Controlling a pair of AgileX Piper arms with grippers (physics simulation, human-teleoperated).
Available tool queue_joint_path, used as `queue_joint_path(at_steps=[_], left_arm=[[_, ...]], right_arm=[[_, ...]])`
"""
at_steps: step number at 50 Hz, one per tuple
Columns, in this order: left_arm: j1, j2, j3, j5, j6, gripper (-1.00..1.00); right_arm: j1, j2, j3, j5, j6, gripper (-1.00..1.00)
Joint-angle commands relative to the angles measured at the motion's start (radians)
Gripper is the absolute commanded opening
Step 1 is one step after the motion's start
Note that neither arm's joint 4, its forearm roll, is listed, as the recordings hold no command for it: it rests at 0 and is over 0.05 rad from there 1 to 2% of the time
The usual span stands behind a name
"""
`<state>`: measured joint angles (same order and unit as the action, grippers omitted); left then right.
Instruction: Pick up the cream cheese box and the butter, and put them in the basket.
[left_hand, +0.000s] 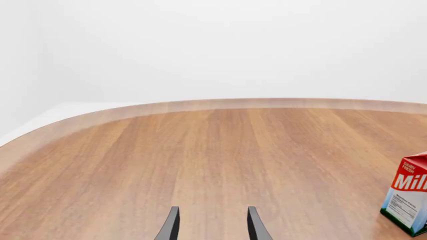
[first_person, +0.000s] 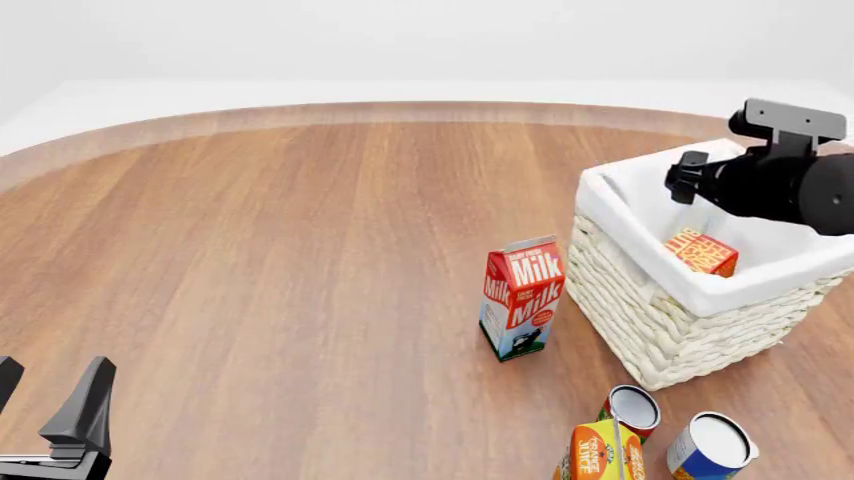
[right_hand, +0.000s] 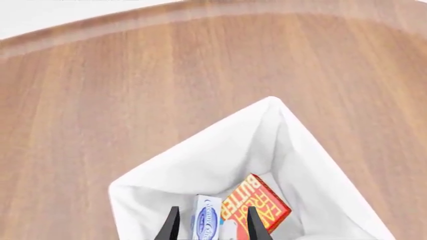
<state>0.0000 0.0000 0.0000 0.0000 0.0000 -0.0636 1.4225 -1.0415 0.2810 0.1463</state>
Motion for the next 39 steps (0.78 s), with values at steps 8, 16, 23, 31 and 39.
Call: queue_joint_path(at_steps=[8, 16, 23, 31, 39], left_arm=[[0.000, 0.000, 0.000, 0.000, 0.000, 1.00], [0.000, 0.000, 0.000, 0.000, 0.000, 1.00], [0.000, 0.000, 0.000, 0.000, 0.000, 1.00], [0.000, 0.000, 0.000, 0.000, 0.000, 1.00], [0.000, 0.000, 0.000, 0.000, 0.000, 1.00]], right_arm=[[0.060, -0.093, -0.054, 0.067, -0.013, 1.00], [0.134, -0.174, -0.154, 0.151, -0.032, 1.00], [0.294, -0.229, -0.387, 0.260, -0.069, 1.00], [0.485, -0.230, -0.447, 0.123, -0.251, 1.00], [0.724, -0.169, -0.176, -0.483, -0.623, 1.00]])
